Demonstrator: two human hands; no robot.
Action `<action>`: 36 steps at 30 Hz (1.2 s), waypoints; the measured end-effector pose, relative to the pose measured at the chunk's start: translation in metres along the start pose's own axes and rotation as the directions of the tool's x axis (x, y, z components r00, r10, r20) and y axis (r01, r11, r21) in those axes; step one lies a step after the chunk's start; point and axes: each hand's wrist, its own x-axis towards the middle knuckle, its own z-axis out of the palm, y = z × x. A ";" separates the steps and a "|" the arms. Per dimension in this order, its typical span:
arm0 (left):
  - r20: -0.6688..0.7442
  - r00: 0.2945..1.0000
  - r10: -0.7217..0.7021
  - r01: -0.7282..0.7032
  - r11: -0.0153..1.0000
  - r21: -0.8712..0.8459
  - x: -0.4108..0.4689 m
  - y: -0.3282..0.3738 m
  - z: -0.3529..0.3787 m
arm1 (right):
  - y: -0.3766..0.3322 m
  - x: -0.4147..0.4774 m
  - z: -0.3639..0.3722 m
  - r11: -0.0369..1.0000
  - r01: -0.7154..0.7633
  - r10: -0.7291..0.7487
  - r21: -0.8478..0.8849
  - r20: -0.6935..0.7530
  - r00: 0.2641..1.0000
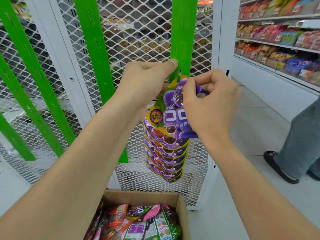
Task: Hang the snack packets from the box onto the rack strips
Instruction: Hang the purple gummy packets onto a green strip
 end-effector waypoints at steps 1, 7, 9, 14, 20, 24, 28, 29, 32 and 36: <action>0.005 1.000 0.013 -0.013 1.000 0.014 -0.001 0.000 0.000 | 0.002 -0.003 0.000 1.000 0.019 -0.019 0.000 0.008 1.000; -0.039 0.968 0.249 -0.233 0.944 0.235 -0.009 -0.009 -0.005 | 0.027 -0.020 -0.003 0.994 0.101 -0.104 0.036 0.102 0.989; -0.011 0.915 0.404 -0.355 0.816 0.457 -0.011 -0.026 -0.008 | 0.034 -0.027 -0.007 0.992 0.125 -0.125 0.008 0.094 0.988; -0.092 0.713 0.695 -0.470 0.571 0.673 -0.052 -0.095 -0.019 | 0.031 -0.062 -0.020 0.919 0.393 -0.381 0.022 0.300 0.875; -0.085 0.993 0.088 -0.002 0.706 0.708 -0.109 -0.260 -0.040 | 0.055 -0.124 -0.011 0.898 0.434 -0.095 -0.068 0.934 0.344; 0.074 0.891 -0.447 0.161 0.464 0.871 -0.128 -0.358 -0.037 | 0.076 -0.145 -0.003 0.816 0.560 0.066 -0.144 0.985 0.157; 0.130 0.847 -0.515 -0.050 0.168 0.985 -0.138 -0.421 -0.040 | 0.101 -0.149 0.006 0.763 0.637 0.178 -0.112 0.983 -0.040; 0.138 0.851 -0.506 -0.086 0.123 0.989 -0.138 -0.432 -0.044 | 0.107 -0.148 0.007 0.769 0.631 0.211 -0.101 0.972 -0.102; 0.133 0.850 -0.510 -0.078 0.128 0.989 -0.137 -0.457 -0.053 | 0.122 -0.142 0.011 0.796 0.597 0.293 -0.099 0.926 -0.237; 0.209 0.871 -0.445 -0.201 0.067 0.977 -0.135 -0.458 -0.051 | 0.133 -0.141 0.017 0.806 0.585 0.329 -0.090 0.890 -0.316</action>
